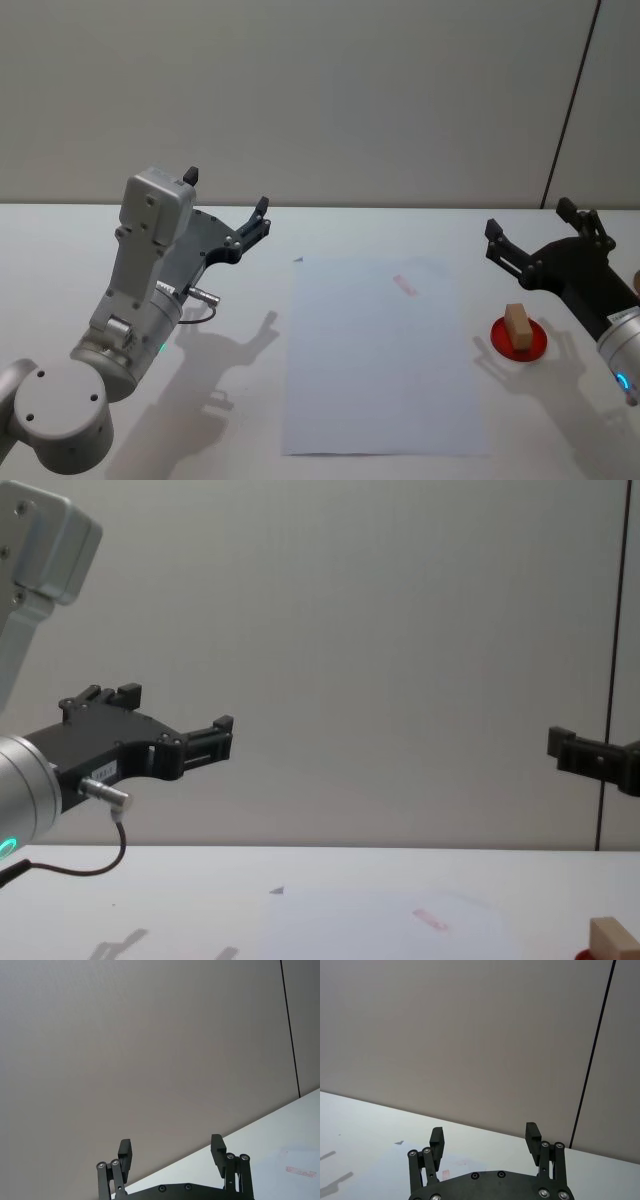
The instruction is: Use the one hand to pick up the stamp and affix it onto the A4 paper.
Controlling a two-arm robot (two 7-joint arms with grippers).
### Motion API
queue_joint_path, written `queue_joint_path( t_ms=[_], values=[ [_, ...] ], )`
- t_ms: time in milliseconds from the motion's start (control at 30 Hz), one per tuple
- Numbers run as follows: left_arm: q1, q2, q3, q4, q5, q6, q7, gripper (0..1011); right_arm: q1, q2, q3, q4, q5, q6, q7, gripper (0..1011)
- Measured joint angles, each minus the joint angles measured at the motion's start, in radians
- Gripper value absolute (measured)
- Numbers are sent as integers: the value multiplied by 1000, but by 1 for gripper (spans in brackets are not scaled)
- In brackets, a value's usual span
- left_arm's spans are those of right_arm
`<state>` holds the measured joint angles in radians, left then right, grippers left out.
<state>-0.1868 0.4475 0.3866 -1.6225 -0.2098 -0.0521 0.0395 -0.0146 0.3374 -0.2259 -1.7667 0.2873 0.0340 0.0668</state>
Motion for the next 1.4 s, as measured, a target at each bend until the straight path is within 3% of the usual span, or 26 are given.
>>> queue_joint_path(
  t_ms=[1400],
  values=[
    [0,0,0,0,0,0,0,1003,0,0,0,0,0,0,0,1003]
  ],
)
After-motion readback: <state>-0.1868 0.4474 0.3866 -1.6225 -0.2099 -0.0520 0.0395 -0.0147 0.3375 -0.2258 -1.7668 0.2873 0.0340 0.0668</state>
